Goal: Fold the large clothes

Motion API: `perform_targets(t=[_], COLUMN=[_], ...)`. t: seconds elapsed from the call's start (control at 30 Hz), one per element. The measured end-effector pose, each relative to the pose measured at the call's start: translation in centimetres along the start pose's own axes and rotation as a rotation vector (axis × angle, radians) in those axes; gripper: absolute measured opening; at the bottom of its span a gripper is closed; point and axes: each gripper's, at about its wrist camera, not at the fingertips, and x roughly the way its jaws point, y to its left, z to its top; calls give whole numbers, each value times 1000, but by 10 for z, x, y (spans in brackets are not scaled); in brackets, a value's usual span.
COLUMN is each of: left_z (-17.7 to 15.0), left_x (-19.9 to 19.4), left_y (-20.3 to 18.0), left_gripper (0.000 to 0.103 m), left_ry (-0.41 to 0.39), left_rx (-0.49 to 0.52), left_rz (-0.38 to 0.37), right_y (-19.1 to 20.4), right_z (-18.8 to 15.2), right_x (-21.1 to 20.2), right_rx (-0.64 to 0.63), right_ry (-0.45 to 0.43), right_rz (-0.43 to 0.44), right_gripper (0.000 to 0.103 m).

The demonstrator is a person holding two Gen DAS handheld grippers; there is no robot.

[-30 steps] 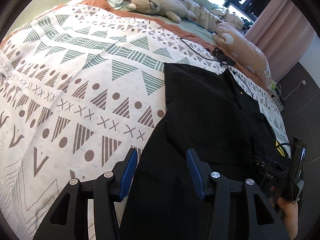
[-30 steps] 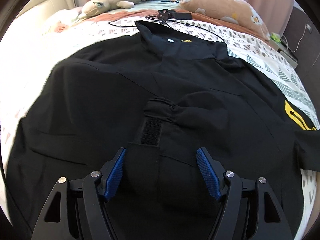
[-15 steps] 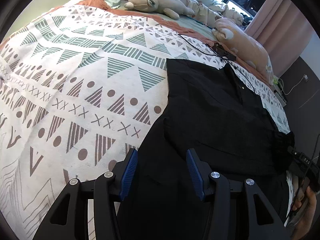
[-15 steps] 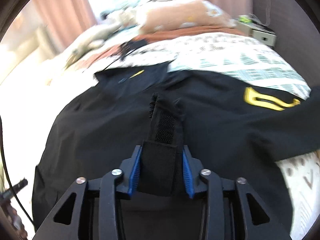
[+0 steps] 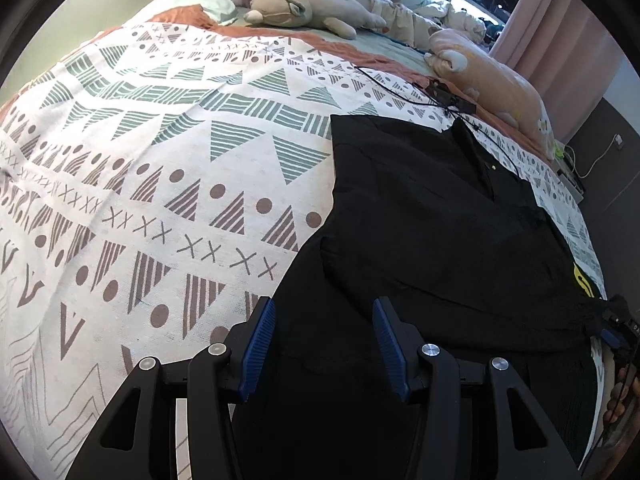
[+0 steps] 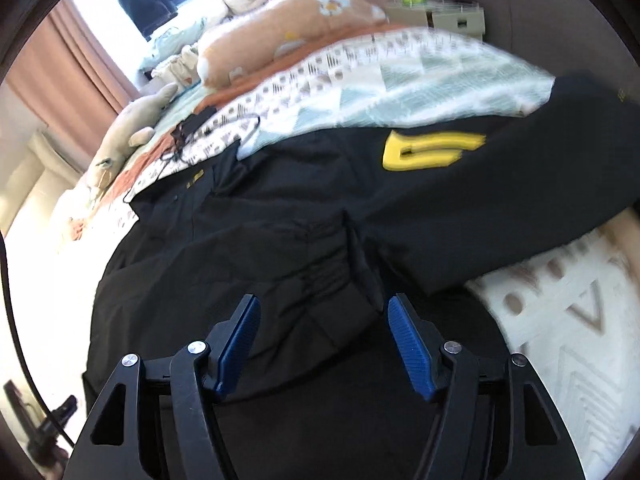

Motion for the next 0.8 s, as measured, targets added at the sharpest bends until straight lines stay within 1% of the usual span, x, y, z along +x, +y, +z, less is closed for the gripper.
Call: perform_targets(t=[0.07,0.13,0.2,0.23,0.27,0.3,0.33,0.37,0.4,0.47,0.5,0.6,0.7,0.73,0.8], left_z=[1,1,2,2,3,4,5,6,6,9,9,12,13,13,14], left_x=[5,12,22,26,30,35,38,40,43,49,51,53,52,52,48], left_y=[-1,-2,0,1,2,4,5,7,8,14,17,24,23,22,19], left_gripper=[53,53,53,53,53,53,53,50,45,40,39,38,38,38,38], left_ry=[-3,-1,7,14,20,23,23,22,21,22,24,21,22,23,23], left_rx=[8,19,12,3,-8,-19,-25,-30,-36,-59,-75,-109,-99,-95,-85], left_rz=[9,30,31,28,25,27,32,40,52,77,77,70,80,84,100], right_y=[-4,-7,-10,-13,-15,-17,-20,-21,-20,-18,-17,-14,-9,-11,-18], right_z=[-2,-3,-3,-2,-1,0,2,4,6,11,13,19,24,27,30], right_x=[15,26,34,39,44,46,48,49,50,53,54,56,54,50,37], right_rx=[18,30,50,61,72,80,91,95,94,88,86,70,52,60,91], right_ry=[30,32,26,22,22,21,17,12,11,9,8,3,9,-2,-38], right_rz=[11,17,35,45,51,58,76,93,100,103,103,93,56,44,39], right_gripper=[66,66,64,57,46,42,35,31,30,30,30,29,30,30,39])
